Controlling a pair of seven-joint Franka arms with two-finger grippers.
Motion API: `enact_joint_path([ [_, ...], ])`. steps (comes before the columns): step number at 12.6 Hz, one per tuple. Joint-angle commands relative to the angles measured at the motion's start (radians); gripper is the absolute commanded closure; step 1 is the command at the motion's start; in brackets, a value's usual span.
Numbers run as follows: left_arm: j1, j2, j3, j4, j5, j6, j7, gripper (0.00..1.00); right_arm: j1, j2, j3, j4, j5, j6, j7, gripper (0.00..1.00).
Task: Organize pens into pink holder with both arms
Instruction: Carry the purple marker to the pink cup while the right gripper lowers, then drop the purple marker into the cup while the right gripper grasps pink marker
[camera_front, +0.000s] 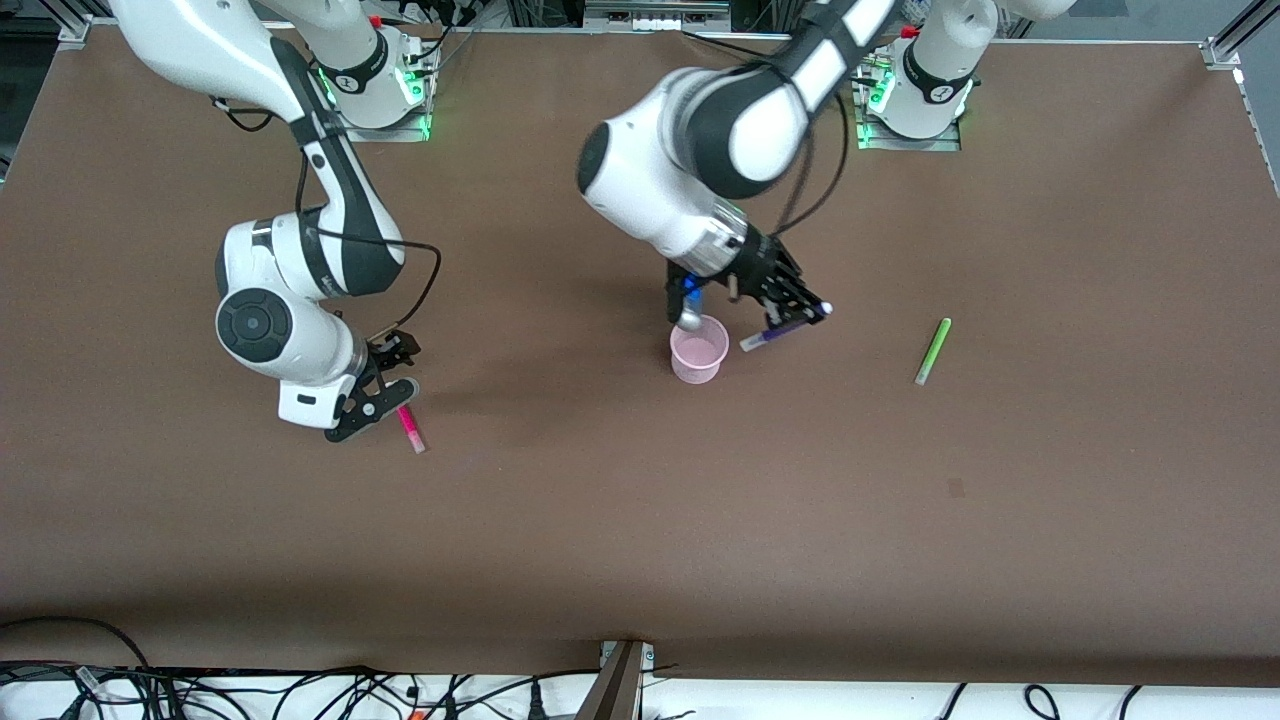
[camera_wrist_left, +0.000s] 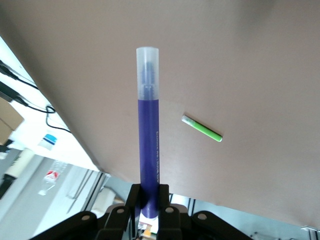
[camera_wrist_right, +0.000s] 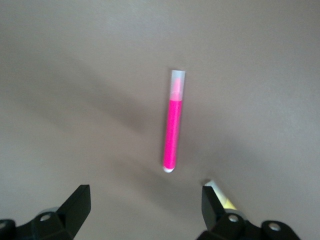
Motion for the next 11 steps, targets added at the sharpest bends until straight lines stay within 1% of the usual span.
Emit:
enact_joint_path([
  [1,-0.076,0.058,0.022,0.038,0.037,-0.030,-0.049,1.00,-0.044,0.015,0.007,-0.004,0.017,0.035,-0.082,0.03],
  [4,-0.087,0.070,0.024,0.039,0.030,-0.033,-0.071,1.00,-0.070,0.044,0.008,-0.024,0.020,0.095,-0.119,0.03],
  [7,-0.098,0.118,0.022,0.039,0.030,-0.031,-0.187,1.00,-0.076,0.058,0.008,-0.044,0.062,0.113,-0.150,0.05],
  [8,-0.098,0.141,0.022,0.041,0.030,-0.028,-0.216,1.00,-0.076,0.061,0.008,-0.046,0.062,0.112,-0.150,0.06],
  [9,-0.098,0.162,0.024,0.045,0.030,-0.003,-0.249,1.00,-0.076,0.063,0.008,-0.055,0.069,0.113,-0.150,0.07],
  [11,-0.099,0.165,0.024,0.045,0.030,0.018,-0.270,1.00,-0.074,0.067,0.008,-0.093,0.085,0.157,-0.153,0.10],
])
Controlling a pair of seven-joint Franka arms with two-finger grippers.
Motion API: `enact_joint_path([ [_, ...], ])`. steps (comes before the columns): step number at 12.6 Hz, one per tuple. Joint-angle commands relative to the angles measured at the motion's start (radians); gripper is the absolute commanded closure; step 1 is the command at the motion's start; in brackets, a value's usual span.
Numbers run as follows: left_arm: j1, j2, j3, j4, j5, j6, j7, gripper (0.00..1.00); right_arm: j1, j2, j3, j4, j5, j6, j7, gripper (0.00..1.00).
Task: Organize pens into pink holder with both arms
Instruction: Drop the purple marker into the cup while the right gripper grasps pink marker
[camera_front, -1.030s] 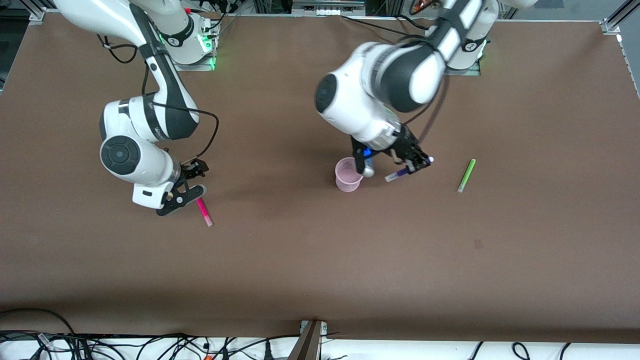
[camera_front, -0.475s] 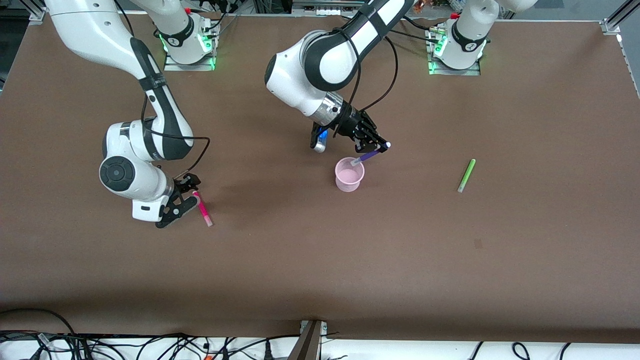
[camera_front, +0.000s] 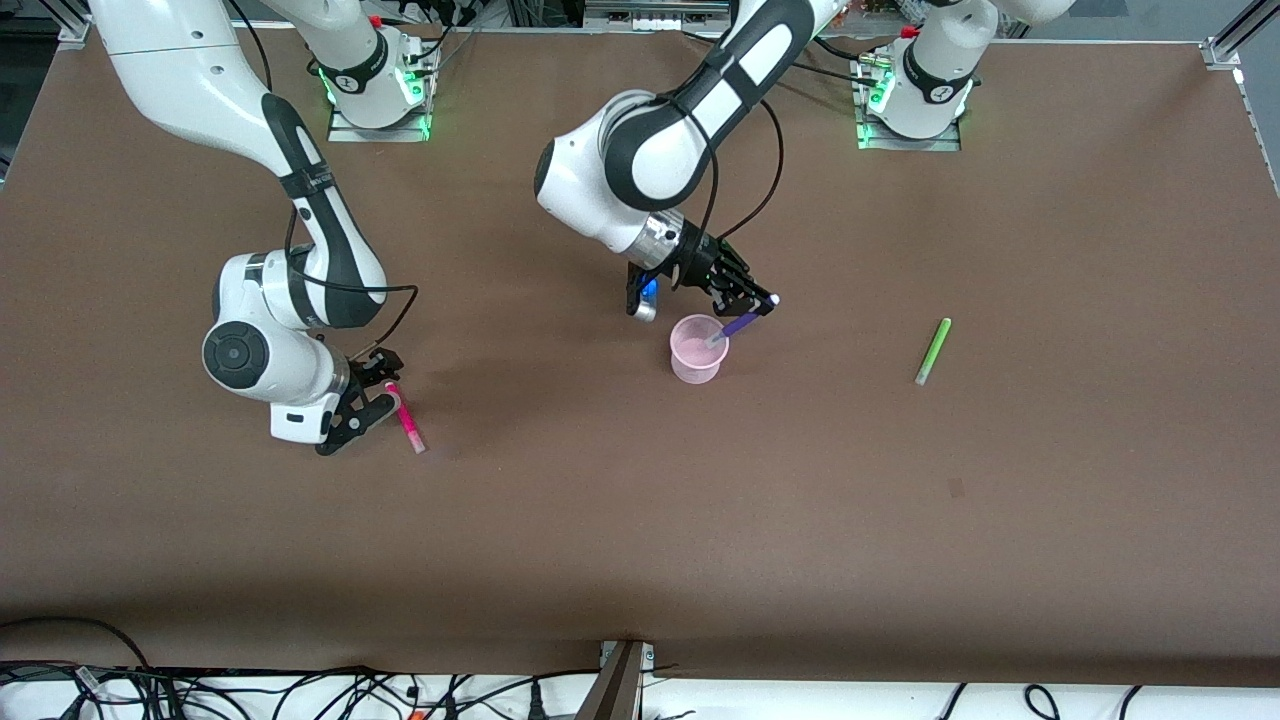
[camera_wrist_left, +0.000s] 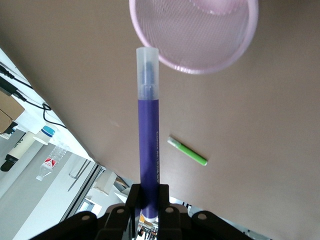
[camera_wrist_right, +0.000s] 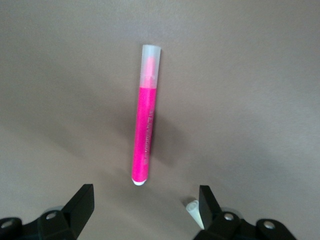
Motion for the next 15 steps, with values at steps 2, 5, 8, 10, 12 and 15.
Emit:
enact_joint_path([
  [2,-0.010,0.025,0.007,0.043,0.021,0.001,-0.052,1.00,-0.009,-0.005,0.010,-0.056,0.025,0.059,-0.036,0.21],
  [5,-0.016,0.037,0.007,0.043,0.015,0.035,-0.099,0.94,-0.009,0.000,0.010,-0.064,0.025,0.069,-0.042,0.33],
  [8,-0.020,0.033,-0.001,0.043,0.013,0.029,-0.108,0.00,-0.010,0.012,0.012,-0.065,0.025,0.083,-0.042,0.37],
  [10,-0.019,0.022,-0.002,0.043,0.013,0.021,-0.102,0.00,-0.010,0.013,0.012,-0.065,0.025,0.096,-0.042,0.39],
  [12,-0.004,-0.004,0.001,0.043,0.010,0.000,-0.094,0.00,-0.010,0.022,0.013,-0.065,0.025,0.112,-0.042,0.41],
  [15,0.172,-0.134,-0.001,0.040,-0.154,0.001,-0.076,0.00,-0.009,0.029,0.015,-0.065,0.026,0.117,-0.040,0.46],
])
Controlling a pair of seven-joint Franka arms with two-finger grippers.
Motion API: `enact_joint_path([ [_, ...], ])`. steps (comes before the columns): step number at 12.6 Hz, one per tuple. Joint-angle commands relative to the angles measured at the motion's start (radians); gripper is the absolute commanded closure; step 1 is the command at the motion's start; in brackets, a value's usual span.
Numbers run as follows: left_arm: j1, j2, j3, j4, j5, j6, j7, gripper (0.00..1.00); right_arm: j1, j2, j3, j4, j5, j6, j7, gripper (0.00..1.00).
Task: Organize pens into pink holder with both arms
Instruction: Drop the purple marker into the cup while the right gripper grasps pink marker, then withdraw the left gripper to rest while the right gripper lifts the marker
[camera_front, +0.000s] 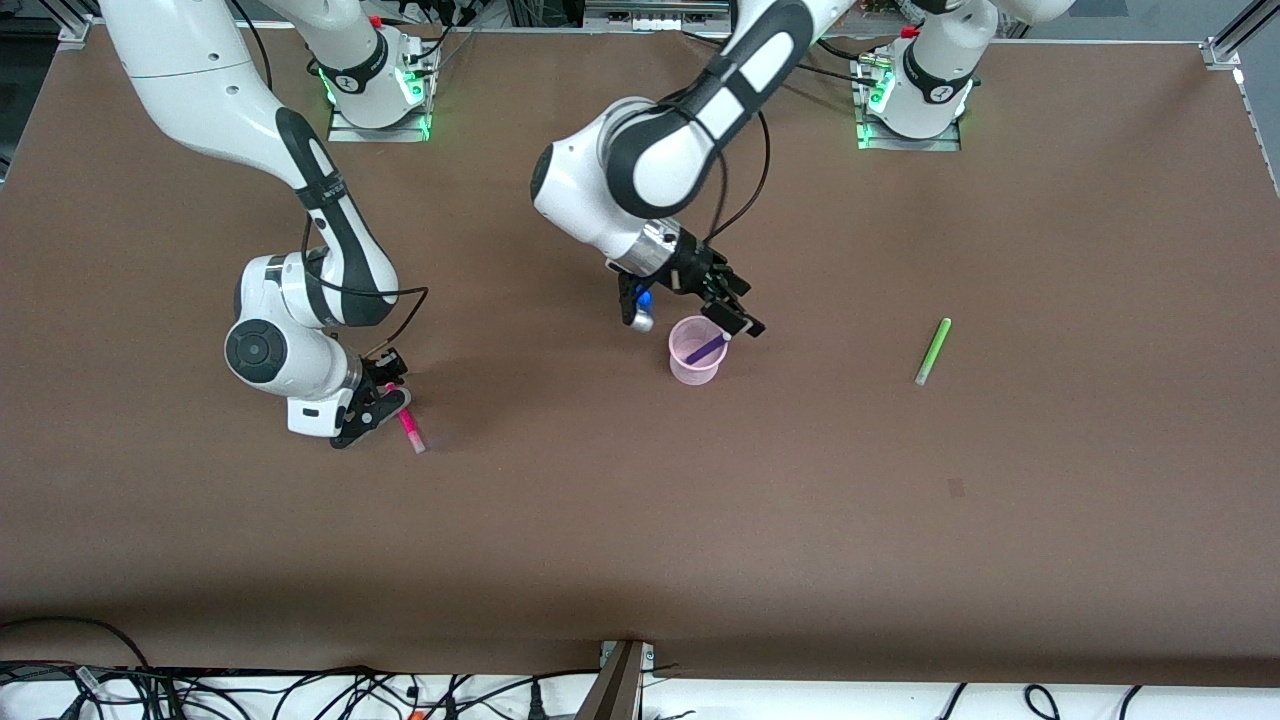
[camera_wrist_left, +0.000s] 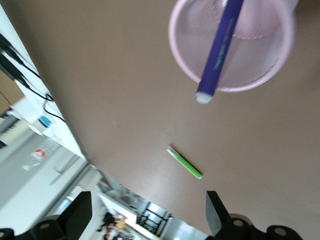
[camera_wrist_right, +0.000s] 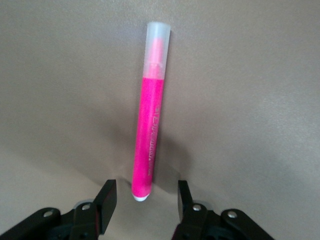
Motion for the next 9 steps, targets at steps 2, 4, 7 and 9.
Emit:
enact_joint_path([
  [2,0.249,-0.160,-0.021,-0.012,-0.205,-0.002,0.107,0.00,-0.009,0.003,0.009,-0.009,0.049,0.019,-0.025,0.51],
  [4,0.366,-0.196,-0.021,-0.012,-0.302,0.001,0.167,0.00,-0.011,0.005,0.009,-0.008,0.060,0.017,-0.025,0.56],
  [7,0.616,-0.235,-0.021,-0.010,-0.539,0.000,0.255,0.00,-0.011,0.005,0.009,-0.008,0.060,0.016,-0.018,0.73],
  [9,0.733,-0.274,-0.015,-0.012,-0.612,-0.003,0.261,0.00,-0.009,0.005,0.009,-0.006,0.060,0.011,-0.013,0.83],
])
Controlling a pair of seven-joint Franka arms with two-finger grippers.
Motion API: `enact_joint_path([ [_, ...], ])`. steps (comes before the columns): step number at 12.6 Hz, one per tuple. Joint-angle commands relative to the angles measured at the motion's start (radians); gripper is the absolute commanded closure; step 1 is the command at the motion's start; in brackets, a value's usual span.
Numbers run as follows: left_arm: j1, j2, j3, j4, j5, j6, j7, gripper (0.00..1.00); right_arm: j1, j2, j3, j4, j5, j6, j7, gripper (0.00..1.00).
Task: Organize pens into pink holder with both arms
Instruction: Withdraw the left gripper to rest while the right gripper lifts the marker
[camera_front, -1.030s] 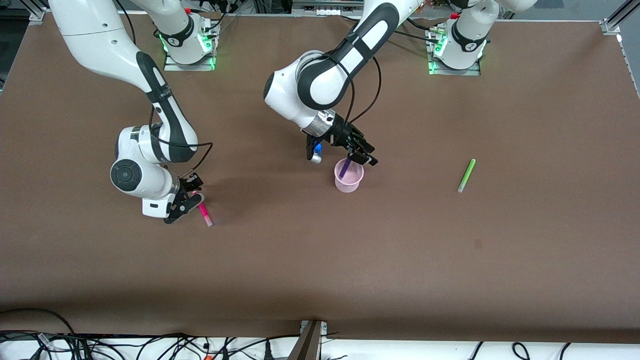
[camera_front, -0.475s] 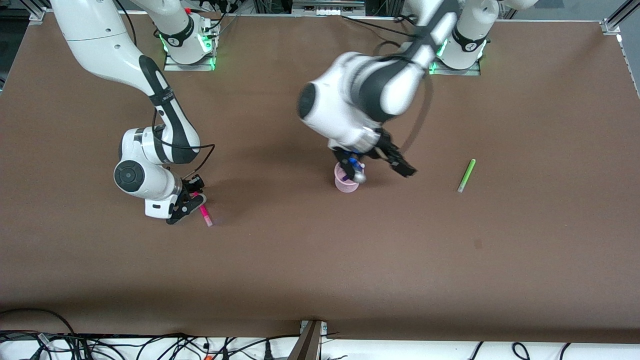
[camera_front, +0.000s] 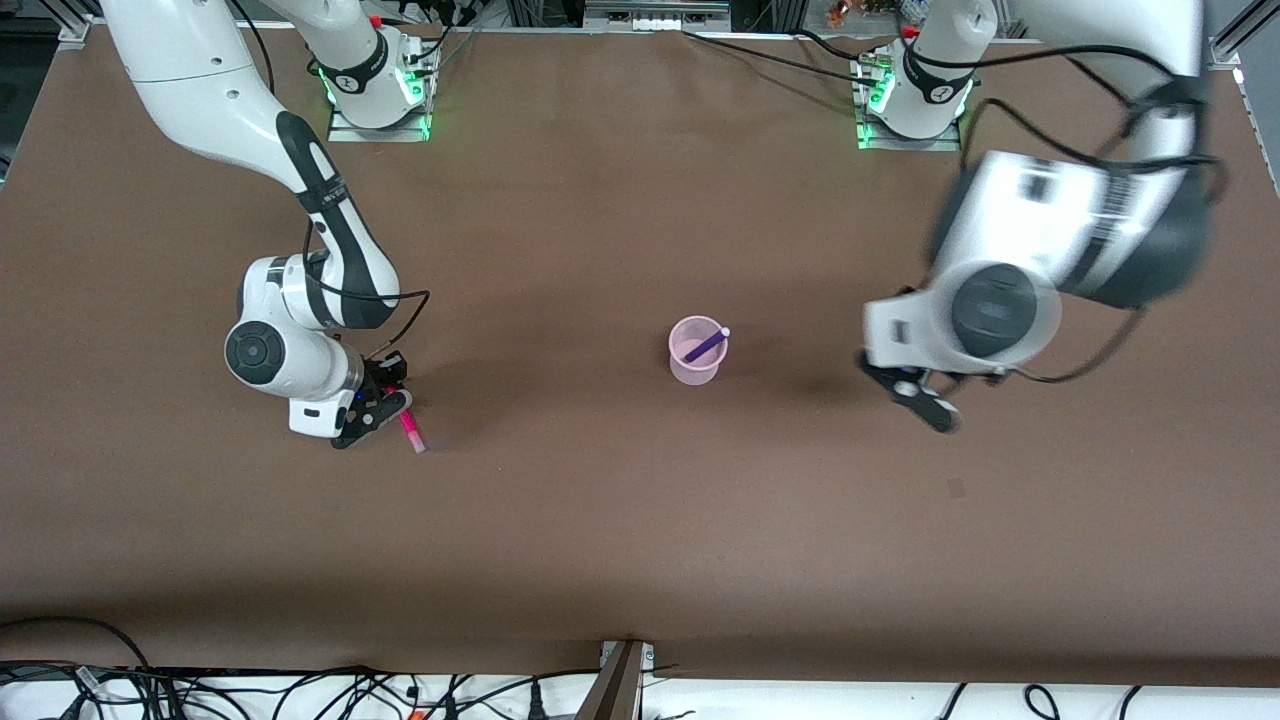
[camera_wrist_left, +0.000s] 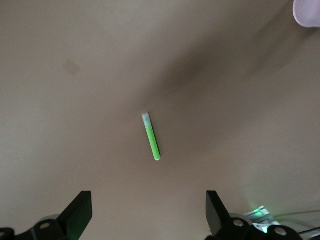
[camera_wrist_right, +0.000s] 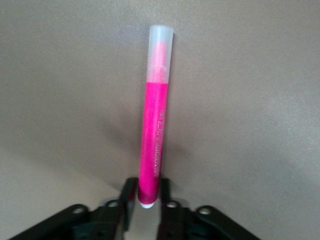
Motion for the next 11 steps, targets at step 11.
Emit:
enact_joint_path([
  [11,0.215,-0.353,0.025,-0.216,-0.128,0.139,-0.299,0.00,0.042,-0.015,0.017,0.214,0.145,-0.457,0.292,1.00],
])
